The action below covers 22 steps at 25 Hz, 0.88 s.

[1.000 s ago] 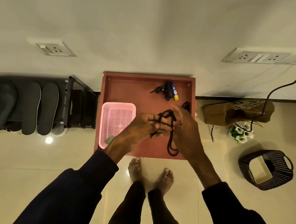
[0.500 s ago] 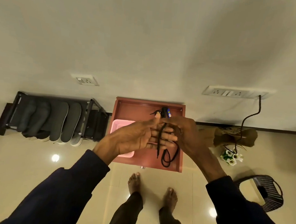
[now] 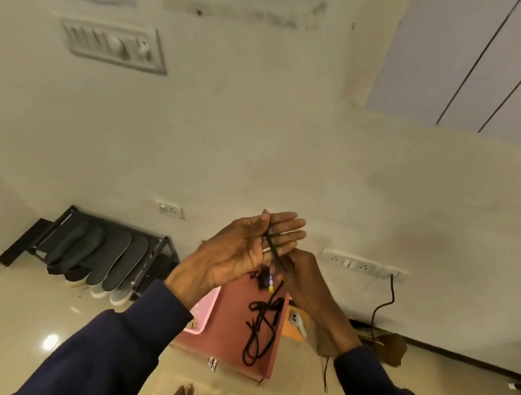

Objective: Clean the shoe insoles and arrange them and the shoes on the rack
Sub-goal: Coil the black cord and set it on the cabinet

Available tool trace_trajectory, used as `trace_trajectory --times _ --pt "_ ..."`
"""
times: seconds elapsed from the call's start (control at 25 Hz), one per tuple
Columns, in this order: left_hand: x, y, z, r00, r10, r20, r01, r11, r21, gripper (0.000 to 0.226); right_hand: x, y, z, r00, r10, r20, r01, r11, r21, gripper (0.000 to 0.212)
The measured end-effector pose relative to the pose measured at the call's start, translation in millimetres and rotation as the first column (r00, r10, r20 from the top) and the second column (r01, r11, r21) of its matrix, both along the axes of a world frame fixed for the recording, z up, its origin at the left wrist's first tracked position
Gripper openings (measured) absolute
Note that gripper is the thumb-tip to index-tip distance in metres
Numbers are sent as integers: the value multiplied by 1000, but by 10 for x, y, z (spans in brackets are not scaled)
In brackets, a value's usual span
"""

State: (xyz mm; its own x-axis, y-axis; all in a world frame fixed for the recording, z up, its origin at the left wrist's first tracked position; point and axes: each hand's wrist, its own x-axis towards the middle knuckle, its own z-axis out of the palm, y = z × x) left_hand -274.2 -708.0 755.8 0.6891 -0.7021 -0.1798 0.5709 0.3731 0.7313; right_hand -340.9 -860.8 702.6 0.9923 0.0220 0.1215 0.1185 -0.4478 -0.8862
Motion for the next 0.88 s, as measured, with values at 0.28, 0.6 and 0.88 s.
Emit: trace_trajectory --times 0.28,0.6,0.88 --pt "203 -38 685 907 129 401 -228 950 211 43 -332 37 618 995 49 87 -47 998 -30 23" --pt "-103 69 794 898 -82 432 -168 844 510 52 157 -123 1387 916 39 400 144 898 -416 11" --pt "-45 453 968 994 -72 -79 63 992 -110 37 176 312 1080 984 -29 176 47 994 -99 35"
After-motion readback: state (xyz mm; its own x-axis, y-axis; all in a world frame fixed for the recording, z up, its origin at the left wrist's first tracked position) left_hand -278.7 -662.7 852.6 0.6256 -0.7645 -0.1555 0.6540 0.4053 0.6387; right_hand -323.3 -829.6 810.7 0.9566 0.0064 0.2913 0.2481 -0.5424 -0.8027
